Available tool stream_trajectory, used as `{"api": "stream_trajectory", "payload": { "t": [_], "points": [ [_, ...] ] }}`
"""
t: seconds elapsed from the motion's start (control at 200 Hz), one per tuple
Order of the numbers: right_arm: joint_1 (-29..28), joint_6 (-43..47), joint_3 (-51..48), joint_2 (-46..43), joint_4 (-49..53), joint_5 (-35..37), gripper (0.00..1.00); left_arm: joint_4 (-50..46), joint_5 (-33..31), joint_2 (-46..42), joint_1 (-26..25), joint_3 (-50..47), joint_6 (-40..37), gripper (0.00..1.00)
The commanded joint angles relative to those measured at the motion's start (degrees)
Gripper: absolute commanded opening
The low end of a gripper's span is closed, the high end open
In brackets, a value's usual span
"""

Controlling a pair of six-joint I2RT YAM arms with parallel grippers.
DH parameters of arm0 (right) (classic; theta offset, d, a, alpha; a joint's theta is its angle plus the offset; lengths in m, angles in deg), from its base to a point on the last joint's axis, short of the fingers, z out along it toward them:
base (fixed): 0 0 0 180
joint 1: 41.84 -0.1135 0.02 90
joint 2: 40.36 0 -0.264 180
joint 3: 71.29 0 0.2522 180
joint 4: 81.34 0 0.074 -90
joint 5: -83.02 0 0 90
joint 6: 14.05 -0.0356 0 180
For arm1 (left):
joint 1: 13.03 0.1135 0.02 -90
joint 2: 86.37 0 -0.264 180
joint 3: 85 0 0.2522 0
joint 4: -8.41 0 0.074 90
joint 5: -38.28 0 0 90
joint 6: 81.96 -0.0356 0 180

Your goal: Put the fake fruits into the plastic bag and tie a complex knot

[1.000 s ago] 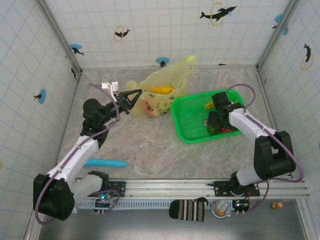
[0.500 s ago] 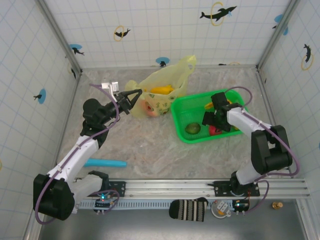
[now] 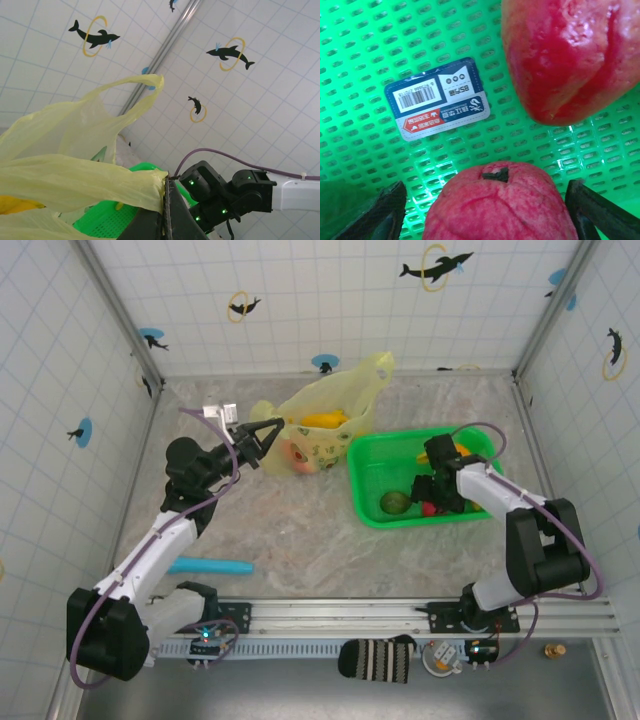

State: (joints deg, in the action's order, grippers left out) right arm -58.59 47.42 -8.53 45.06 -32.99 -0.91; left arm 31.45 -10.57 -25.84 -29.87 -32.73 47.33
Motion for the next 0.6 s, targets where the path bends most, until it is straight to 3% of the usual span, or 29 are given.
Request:
{"api": "stream_trajectory", "payload": {
  "t": [0.0, 0.045, 0.205, 0.445, 0.596],
  "points": [
    [0.24, 0.05, -0.76, -1.84, 0.38, 1.40, 0.75, 1.46, 0.78, -0.13, -0.34, -0.27, -0.04, 0.00],
    [0.26, -0.13, -0.30, -1.85, -0.14, 1.27, 0.67, 1.35, 0.69, -0.15, -0.31, -0.32, -0.15, 0.00],
    [0.31, -0.41, 3.15, -1.32, 0.93, 0.71, 0.62, 1.20, 0.60, -0.20, -0.39, -0.32, -0.32, 0.00],
    [0.28, 0.21, 10.41, -4.39, 3.70, 0.46, 0.62, 1.19, 0.65, -0.24, -0.38, -0.25, -0.26, 0.00],
    [0.23, -0.81, 16.44, -6.65, 3.41, -3.25, 0.61, 1.20, 0.70, -0.02, -0.39, -0.19, -0.13, 0.00]
  ]
}}
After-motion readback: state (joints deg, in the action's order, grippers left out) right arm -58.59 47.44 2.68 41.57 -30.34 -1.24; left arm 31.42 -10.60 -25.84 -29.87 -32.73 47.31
